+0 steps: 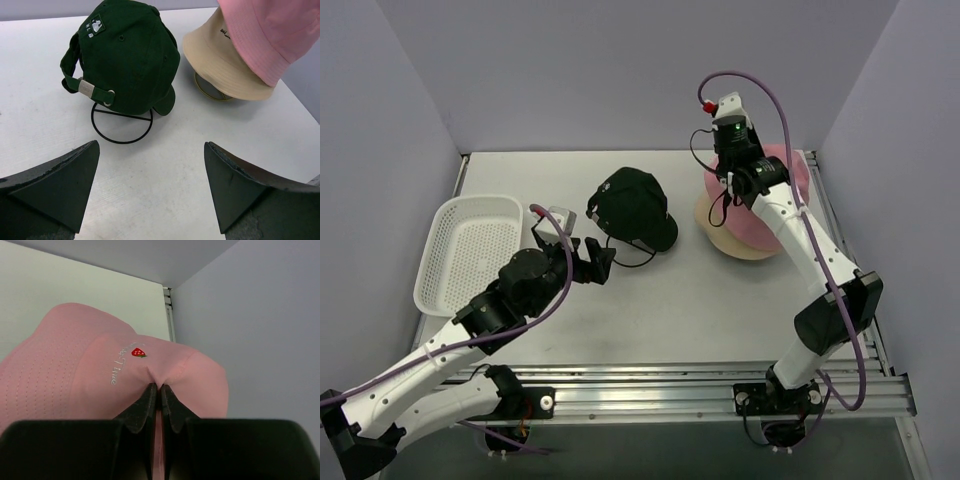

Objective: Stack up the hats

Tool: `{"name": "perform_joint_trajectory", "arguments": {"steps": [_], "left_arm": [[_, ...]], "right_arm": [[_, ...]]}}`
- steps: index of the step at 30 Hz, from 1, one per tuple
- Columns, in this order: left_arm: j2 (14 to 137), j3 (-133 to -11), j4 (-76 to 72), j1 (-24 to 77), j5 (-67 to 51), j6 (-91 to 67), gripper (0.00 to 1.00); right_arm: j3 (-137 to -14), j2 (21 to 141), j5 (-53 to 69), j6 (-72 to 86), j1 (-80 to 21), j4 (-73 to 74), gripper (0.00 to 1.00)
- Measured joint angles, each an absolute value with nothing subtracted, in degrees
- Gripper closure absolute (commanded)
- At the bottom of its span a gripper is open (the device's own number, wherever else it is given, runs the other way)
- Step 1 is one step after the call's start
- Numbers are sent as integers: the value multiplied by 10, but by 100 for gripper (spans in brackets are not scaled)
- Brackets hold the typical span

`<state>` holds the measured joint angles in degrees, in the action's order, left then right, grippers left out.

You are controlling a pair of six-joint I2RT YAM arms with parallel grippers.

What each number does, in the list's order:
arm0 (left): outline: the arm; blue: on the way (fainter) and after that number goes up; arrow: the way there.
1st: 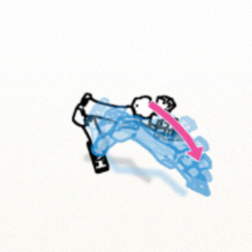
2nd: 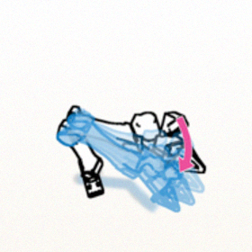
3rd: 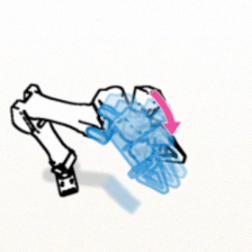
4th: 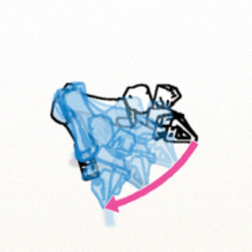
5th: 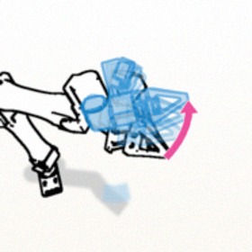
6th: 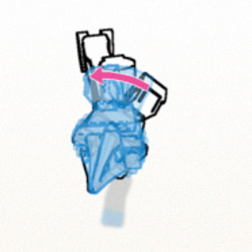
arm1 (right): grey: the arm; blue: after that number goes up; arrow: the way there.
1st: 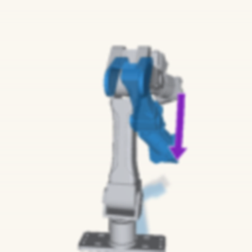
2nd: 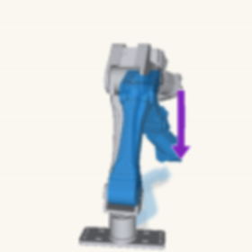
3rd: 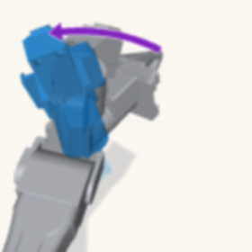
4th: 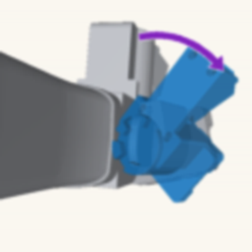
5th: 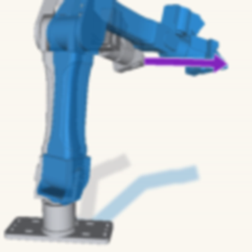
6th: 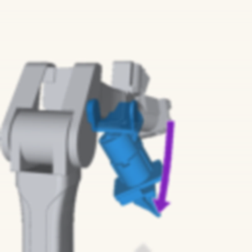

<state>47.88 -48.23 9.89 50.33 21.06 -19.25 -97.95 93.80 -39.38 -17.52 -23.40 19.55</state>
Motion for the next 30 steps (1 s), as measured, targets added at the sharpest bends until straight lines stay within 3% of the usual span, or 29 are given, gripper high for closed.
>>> {"name": "perform_joint_trajectory", "arguments": {"steps": [5, 6, 7, 10, 14, 19, 25, 30], "left_arm": [[478, -482, 99, 503, 213, -192, 6], [478, -482, 99, 503, 213, -192, 6], [479, -482, 99, 503, 213, -190, 6], [479, -482, 100, 503, 213, -188, 6], [517, -524, 138, 507, 210, -191, 6], [660, -697, 196, 531, 207, -193, 6], [813, -890, 239, 559, 171, -188, 4], [950, -1063, 291, 567, 125, -194, 3]], "right_arm": [[-980, 961, -370, -189, -240, 203, 98], [-980, 966, -364, -190, -243, 206, 94], [-980, 971, -357, -191, -245, 211, 81], [-982, 981, -328, -181, -249, 227, 63], [-994, 976, -292, -141, -251, 241, 50], [-981, 902, -218, -30, -211, 226, 46], [-903, 747, -132, 112, -4, 193, 45], [-842, 709, -52, 193, 84, 173, 46]]}}
